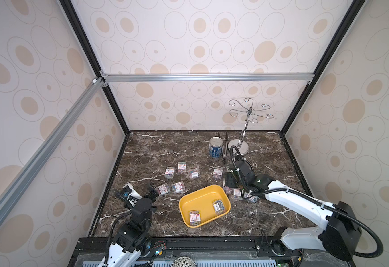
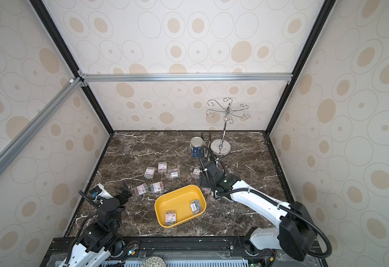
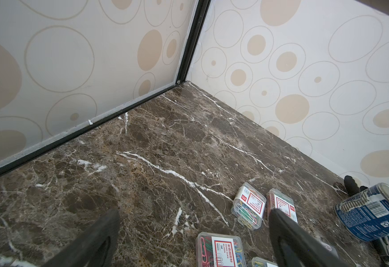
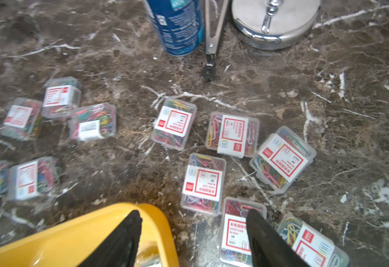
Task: Take the paper clips out of the storage box
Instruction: Place the boxed paper clips at the center of the board, then adjust the boxed paper clips in the storage box.
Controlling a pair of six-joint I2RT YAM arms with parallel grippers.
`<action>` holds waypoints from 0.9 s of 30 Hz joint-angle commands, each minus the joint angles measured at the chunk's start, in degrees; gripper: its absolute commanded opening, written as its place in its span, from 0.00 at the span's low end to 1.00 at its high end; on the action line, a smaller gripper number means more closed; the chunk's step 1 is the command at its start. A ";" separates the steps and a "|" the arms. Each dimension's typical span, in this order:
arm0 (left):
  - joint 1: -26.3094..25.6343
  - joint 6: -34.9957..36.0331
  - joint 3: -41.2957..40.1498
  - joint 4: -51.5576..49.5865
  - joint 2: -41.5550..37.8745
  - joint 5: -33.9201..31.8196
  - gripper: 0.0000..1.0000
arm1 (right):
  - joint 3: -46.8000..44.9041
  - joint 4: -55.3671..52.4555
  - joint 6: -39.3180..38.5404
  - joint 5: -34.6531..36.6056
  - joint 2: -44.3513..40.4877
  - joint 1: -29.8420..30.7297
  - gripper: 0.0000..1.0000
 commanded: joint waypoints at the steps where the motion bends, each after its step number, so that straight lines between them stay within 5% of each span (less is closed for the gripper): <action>1: 0.29 -1.00 0.64 0.41 0.03 -1.24 1.00 | -2.27 1.46 -2.14 5.69 -3.52 5.45 0.73; 7: 0.28 1.46 0.58 2.46 0.35 2.65 1.00 | -4.63 2.22 -4.96 10.77 -6.28 10.40 0.72; 12: 0.35 3.82 3.45 3.59 3.30 11.13 0.97 | -9.04 4.16 -4.52 24.32 -10.42 9.81 0.80; 17: 0.33 4.63 7.82 4.27 10.85 19.52 0.97 | -13.07 6.07 -4.43 25.06 -16.45 1.38 0.87; 23: -0.42 8.50 15.13 6.29 29.06 30.38 1.00 | -15.67 4.77 -3.22 27.43 -17.92 -11.61 0.90; 27: -7.55 10.41 19.22 7.78 35.48 28.51 1.00 | -16.16 4.86 -0.72 30.12 -14.11 -17.12 0.91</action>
